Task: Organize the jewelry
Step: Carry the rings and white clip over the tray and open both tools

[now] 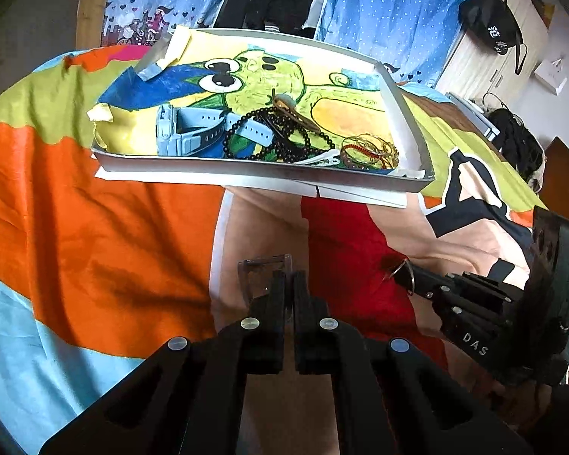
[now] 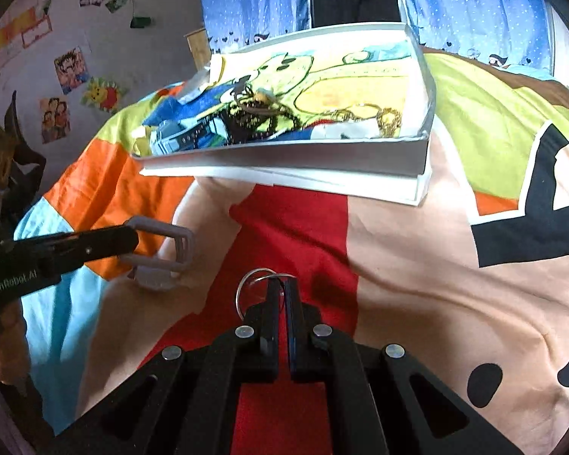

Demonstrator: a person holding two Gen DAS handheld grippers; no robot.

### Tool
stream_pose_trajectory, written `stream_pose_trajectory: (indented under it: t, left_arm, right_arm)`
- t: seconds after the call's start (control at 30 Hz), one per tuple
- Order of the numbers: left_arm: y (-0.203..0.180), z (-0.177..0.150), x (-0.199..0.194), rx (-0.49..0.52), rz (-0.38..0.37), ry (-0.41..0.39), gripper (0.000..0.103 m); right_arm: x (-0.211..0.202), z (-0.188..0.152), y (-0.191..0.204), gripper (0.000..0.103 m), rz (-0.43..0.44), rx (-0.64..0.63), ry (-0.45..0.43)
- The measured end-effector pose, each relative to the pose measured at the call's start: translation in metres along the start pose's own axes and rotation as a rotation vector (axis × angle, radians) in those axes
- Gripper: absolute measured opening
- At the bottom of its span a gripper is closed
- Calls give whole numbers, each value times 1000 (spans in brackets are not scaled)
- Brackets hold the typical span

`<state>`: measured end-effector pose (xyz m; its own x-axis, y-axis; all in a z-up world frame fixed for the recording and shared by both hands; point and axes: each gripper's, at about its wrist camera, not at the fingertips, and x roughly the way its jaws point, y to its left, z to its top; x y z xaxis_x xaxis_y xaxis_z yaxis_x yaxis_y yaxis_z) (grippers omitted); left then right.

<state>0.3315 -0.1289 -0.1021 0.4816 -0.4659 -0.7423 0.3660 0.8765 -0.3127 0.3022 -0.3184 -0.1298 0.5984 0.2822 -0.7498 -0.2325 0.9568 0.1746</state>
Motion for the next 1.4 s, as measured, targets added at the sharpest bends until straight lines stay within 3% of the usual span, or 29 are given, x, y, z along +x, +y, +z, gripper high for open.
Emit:
stream_pose_trajectory:
  t: [0.27, 0.43, 0.63, 0.77, 0.9, 1.1, 1.23, 1.4]
  left_arm:
    - [0, 10, -12, -10, 0, -60, 1]
    - [-3, 32, -28, 4, -7, -119, 1]
    - [-8, 77, -36, 30, -5, -199, 1]
    - [-5, 115, -18, 25, -3, -232, 1]
    - [0, 140, 9, 15, 2, -229, 1]
    - [12, 149, 49, -22, 13, -164, 1]
    - [13, 153, 52, -26, 19, -166, 2]
    - [20, 156, 52, -68, 68, -128, 2]
  right_arm:
    - [-15, 10, 5, 3, 18, 6, -102]
    - [-30, 23, 8, 3, 23, 4, -192]
    - [-41, 63, 6, 3, 18, 19, -363]
    - [-29, 99, -4, 3, 4, 32, -422]
    - [-6, 121, -22, 3, -26, 55, -403]
    - [34, 132, -45, 4, -58, 97, -266]
    - [46, 129, -47, 4, -99, 82, -191]
    - [45, 127, -46, 5, -117, 79, -164]
